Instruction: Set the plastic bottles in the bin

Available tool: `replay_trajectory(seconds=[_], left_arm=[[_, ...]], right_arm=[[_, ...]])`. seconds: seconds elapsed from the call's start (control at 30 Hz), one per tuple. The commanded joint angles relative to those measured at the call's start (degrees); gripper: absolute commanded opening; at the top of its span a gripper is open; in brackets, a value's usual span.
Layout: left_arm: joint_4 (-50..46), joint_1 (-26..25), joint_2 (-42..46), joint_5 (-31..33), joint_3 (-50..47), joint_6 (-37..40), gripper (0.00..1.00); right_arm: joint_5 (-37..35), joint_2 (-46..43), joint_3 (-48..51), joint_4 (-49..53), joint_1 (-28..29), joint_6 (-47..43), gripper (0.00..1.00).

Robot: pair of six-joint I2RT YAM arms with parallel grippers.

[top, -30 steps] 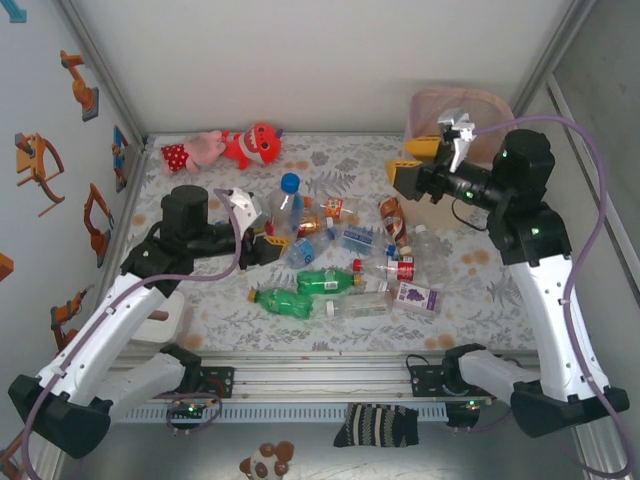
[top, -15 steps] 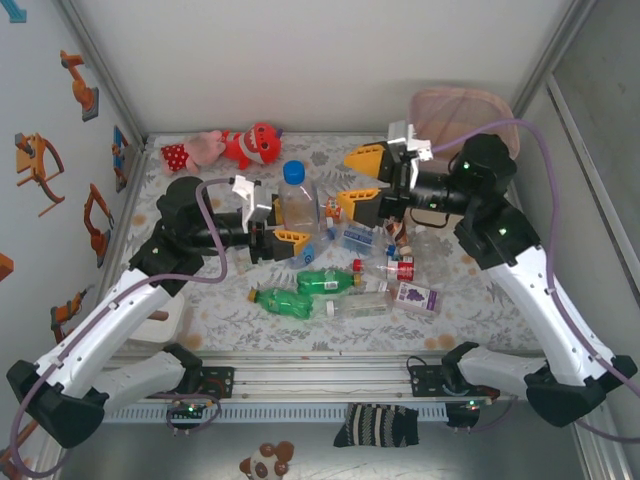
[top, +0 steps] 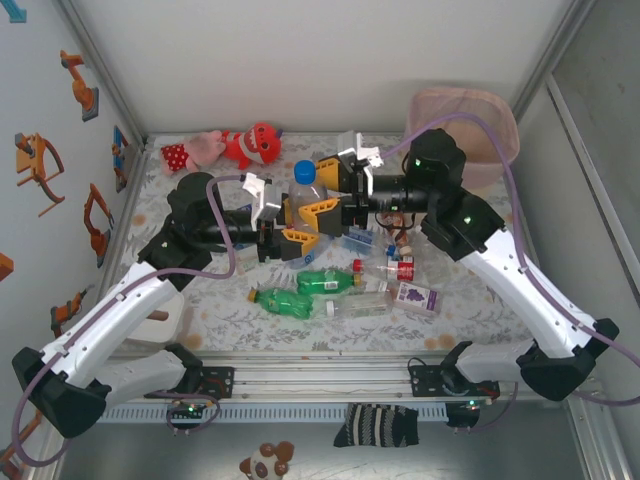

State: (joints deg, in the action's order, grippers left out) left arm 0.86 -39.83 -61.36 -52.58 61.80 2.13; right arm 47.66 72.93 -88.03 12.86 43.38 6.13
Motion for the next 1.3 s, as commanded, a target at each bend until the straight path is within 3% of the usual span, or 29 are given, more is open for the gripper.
replay_trajectory(seconds=[0.0,0.37,0.57,0.83,1.03,1.27], left_arm=[[1.5,-0.4,-0.1,-1.7,1.8,1.1,0.51],[1.3,-0.4,0.0,-1.3,1.7,1.8,0.56],[0.0,-0.4,1.3,0.5,1.2,2.4,0.66],[-3.3,-0.4,7.2,8.2,-2.6,4.6,0.74],[-6.3,-0.3,10.7,20.6,-4.9,3.8,0.75],[-11.2,-0.4,10.9,30.4,-4.5,2.4,0.74]], right_arm=[[0.1,-0.1,-2.0,0.1,0.8,0.4,0.64],[-0.4,-0.8,-1.5,0.0,1.3,0.2,0.48],[-1.5,-1.2,-2.2,1.5,1.3,-0.4,0.45],[-12.9,-1.7,-7.1,12.2,0.4,-6.1,0.46],[-17.2,-1.2,-10.9,16.5,-8.0,-4.6,0.46],[-20.0,3.6,-18.1,22.2,-24.3,-2.3,0.46]])
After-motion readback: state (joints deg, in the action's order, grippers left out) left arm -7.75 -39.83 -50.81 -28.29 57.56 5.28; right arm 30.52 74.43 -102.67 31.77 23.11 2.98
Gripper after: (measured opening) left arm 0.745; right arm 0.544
